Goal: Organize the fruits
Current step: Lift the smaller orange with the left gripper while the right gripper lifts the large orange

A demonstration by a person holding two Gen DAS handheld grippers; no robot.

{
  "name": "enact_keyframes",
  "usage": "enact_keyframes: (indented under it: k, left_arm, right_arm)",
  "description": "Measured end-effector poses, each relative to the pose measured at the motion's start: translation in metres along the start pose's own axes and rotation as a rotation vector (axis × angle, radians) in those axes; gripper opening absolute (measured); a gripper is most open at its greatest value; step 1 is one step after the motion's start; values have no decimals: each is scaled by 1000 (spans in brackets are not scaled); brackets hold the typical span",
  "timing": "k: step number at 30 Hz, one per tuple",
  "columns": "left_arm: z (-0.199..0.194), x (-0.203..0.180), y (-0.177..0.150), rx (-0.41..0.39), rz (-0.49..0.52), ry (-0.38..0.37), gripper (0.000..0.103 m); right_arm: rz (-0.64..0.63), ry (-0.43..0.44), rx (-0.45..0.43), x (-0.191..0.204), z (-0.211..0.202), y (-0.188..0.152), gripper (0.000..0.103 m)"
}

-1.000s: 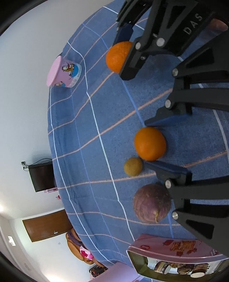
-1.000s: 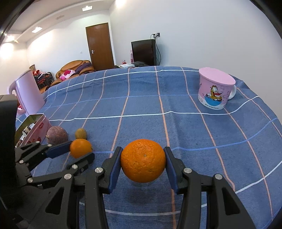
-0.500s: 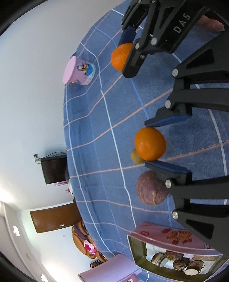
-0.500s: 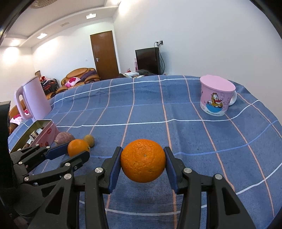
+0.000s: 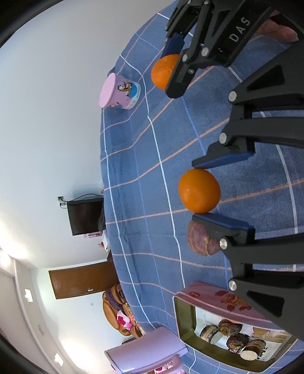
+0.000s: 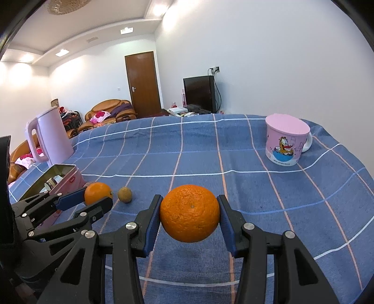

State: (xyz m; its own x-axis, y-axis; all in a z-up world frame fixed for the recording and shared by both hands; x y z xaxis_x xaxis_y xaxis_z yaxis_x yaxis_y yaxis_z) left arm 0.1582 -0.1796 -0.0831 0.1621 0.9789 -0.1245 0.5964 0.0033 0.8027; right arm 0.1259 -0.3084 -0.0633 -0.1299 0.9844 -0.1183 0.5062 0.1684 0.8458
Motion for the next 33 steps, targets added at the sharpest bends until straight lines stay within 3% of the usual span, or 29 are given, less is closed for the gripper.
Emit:
enact_keyframes:
  k: [33]
  left_arm:
    - [-30, 8, 1, -127, -6, 12, 40]
  right_arm:
    - [-33, -46, -128, 5, -26, 7, 49]
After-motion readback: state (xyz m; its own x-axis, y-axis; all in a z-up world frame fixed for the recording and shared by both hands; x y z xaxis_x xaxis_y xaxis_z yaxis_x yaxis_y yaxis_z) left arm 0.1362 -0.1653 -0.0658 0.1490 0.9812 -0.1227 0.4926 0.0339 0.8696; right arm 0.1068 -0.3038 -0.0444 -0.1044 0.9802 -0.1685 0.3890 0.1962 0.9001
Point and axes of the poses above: each gripper's, at about its wrist camera, not at the fingertips, and z roughly the way its jaws point, x to its left, y to its top, the point moved 6 cm from there along z, roughly the way its jaws point, and after that the axes turned 13 degrees about -z, right-handed, at the moved point
